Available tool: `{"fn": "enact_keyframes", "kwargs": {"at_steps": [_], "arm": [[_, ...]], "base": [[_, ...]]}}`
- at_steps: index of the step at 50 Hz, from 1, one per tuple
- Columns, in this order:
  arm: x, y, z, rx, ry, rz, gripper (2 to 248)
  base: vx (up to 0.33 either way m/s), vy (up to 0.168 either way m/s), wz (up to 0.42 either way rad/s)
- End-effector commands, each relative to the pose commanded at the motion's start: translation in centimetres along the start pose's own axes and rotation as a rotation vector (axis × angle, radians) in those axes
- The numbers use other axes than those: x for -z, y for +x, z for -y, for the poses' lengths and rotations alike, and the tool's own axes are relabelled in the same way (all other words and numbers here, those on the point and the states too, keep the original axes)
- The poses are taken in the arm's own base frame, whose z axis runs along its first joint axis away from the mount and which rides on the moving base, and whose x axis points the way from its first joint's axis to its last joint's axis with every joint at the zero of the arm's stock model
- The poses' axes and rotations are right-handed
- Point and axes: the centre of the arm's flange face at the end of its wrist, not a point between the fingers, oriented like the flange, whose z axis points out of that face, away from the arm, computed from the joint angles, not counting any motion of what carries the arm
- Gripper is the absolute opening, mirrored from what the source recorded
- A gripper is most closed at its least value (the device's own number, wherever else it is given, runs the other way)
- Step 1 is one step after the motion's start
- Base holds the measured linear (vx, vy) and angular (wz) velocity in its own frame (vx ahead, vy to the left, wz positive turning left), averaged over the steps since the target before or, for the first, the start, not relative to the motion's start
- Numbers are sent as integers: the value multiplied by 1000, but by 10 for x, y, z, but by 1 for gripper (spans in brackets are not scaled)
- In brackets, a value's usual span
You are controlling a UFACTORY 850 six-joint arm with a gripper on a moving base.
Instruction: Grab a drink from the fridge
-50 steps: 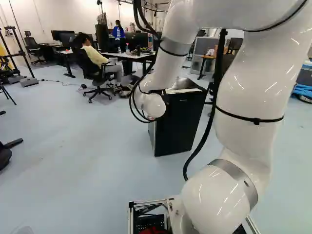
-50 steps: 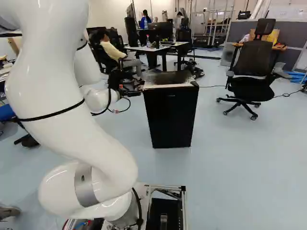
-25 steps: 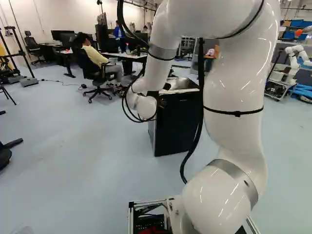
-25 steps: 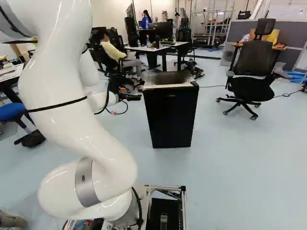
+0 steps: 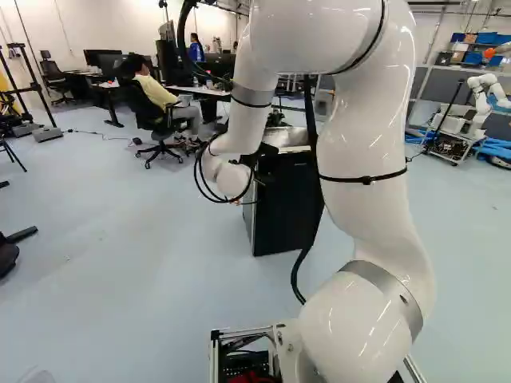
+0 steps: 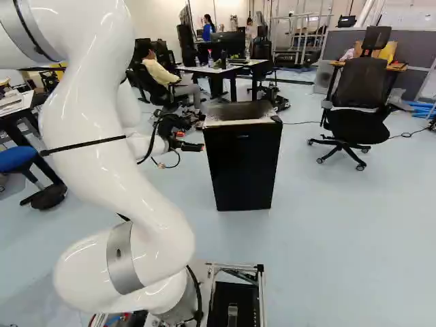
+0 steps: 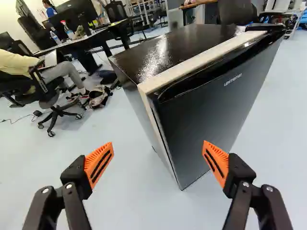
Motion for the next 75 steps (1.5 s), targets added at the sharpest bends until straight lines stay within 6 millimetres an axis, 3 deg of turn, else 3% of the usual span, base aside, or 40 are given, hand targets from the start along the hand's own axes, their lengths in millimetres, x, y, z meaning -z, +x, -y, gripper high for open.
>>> {"fn": "enact_keyframes", "kwargs": {"at_steps": [24, 75], "arm": [[-7, 0, 12, -49, -50, -36, 247], [-41, 11, 28, -118, -114, -104, 247]], "base": [[0, 0, 0], [0, 0, 0]]}}
